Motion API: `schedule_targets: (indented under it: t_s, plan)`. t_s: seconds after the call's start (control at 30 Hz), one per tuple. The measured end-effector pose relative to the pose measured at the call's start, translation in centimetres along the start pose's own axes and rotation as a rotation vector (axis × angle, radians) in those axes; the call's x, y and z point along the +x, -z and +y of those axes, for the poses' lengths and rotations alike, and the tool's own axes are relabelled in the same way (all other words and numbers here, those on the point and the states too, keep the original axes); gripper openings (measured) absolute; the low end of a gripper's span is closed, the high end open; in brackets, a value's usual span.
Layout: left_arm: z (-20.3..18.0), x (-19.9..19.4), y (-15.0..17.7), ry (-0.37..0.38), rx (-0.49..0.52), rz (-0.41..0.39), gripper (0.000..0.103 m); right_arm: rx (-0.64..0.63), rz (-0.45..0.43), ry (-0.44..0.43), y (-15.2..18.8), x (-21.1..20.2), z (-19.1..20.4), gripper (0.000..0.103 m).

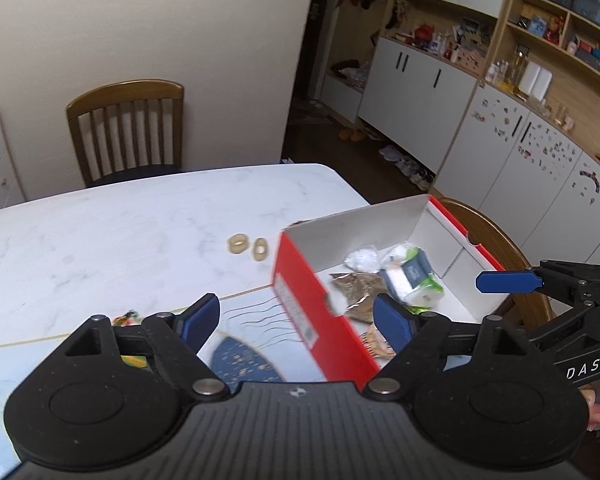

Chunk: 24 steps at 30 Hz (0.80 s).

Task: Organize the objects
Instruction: 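Move both tools back over the clutter on the blue placemat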

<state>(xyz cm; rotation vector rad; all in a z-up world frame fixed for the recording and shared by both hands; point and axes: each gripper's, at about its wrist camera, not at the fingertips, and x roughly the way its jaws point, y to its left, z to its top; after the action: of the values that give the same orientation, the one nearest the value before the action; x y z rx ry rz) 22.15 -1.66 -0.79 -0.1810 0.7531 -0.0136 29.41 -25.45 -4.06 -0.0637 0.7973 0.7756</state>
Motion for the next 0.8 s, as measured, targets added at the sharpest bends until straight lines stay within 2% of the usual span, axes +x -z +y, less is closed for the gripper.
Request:
schedule_targets:
  t_s: [0.17, 0.23, 0.43, 0.67, 0.8]
  plan:
    - [3.1, -1.7, 0.9, -0.021, -0.026, -0.023, 0.089, -0.024, 0.007, -0.006, -0.1, 0.8, 2.8, 0.097]
    - [4.7, -2.1, 1.4, -0.034, -0.044, -0.032, 0.097, -0.047, 0.012, -0.011, 0.0, 1.2, 4.1, 0.097]
    - [9.0, -3.3, 2.7, -0.066, -0.096, -0.051, 0.102, -0.099, 0.016, -0.022, 0.2, 2.5, 8.0, 0.097]
    - [14.3, -4.2, 4.8, -0.119, -0.169, -0.065, 0.103, -0.130, 0.021, -0.034, 0.4, 4.5, 11.5, 0.097]
    - [16.6, -4.1, 6.2, -0.150, -0.172, -0.057, 0.103, -0.148, 0.038, -0.044, 0.6, 6.0, 13.0, 0.097]
